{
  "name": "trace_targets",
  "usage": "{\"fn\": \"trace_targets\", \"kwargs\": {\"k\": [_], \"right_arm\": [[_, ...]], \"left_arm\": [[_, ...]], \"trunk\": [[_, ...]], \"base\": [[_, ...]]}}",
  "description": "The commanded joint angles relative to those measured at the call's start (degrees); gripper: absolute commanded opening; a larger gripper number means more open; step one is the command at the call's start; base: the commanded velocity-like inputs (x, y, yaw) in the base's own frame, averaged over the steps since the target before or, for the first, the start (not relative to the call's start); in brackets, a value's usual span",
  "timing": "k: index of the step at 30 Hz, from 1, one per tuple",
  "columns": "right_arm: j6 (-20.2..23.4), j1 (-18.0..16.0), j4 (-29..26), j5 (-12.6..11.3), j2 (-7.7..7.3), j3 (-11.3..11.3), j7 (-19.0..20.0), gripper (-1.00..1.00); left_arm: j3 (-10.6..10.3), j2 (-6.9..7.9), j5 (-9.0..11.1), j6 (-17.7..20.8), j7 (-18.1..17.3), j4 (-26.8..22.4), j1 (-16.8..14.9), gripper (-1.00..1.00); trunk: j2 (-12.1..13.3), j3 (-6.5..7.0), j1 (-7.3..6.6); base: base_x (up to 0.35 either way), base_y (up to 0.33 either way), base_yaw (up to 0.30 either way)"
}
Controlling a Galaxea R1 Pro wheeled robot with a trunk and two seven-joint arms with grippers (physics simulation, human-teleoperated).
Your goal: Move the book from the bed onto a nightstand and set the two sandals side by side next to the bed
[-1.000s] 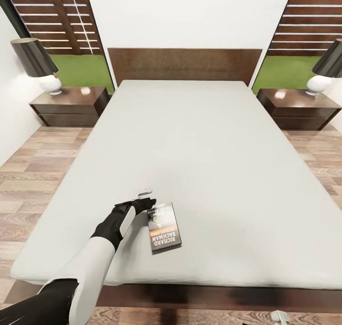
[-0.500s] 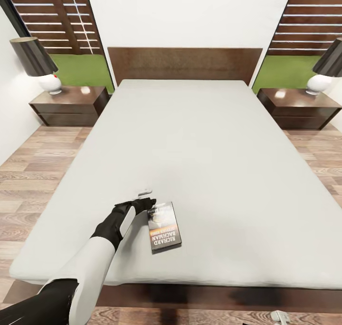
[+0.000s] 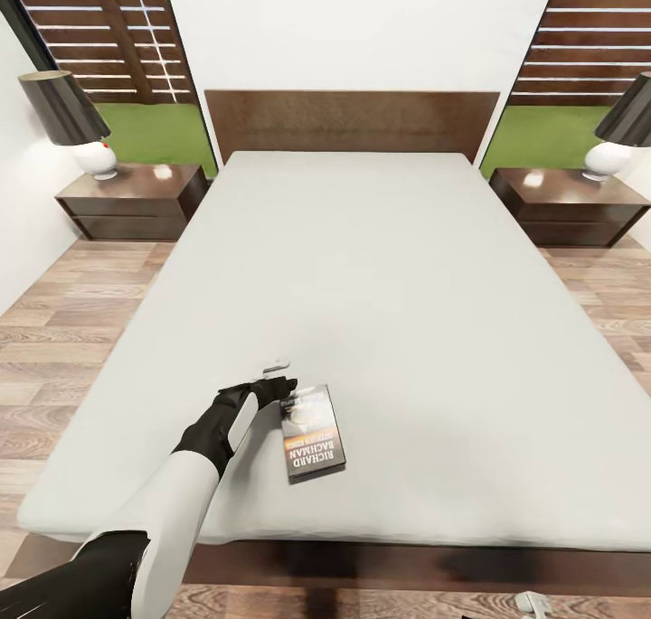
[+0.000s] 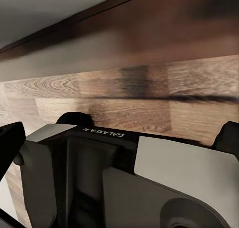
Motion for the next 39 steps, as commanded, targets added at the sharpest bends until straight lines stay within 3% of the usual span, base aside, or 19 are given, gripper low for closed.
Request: {"fn": "trace_targets", "kwargs": {"k": [1,39], "right_arm": [[0.40,-0.02,-0.02,-0.12,-0.01,-0.12,0.22,1.00],[0.40,-0.02,0.00,-0.12,0.00,-0.12,0.22,1.00]], "left_arm": [[0.32,-0.06,0.51,0.37,-0.05,-0.11,-0.01,1.00],[0.32,-0.06,0.51,0.30,-0.05,-0.06,0.01,1.00]], "trunk": [[-0.02,-0.04,0.00],[-0.02,-0.04,0.00]], "base": [[0.059,-0.065,0.000],[0.014,-0.044,0.000]]}}
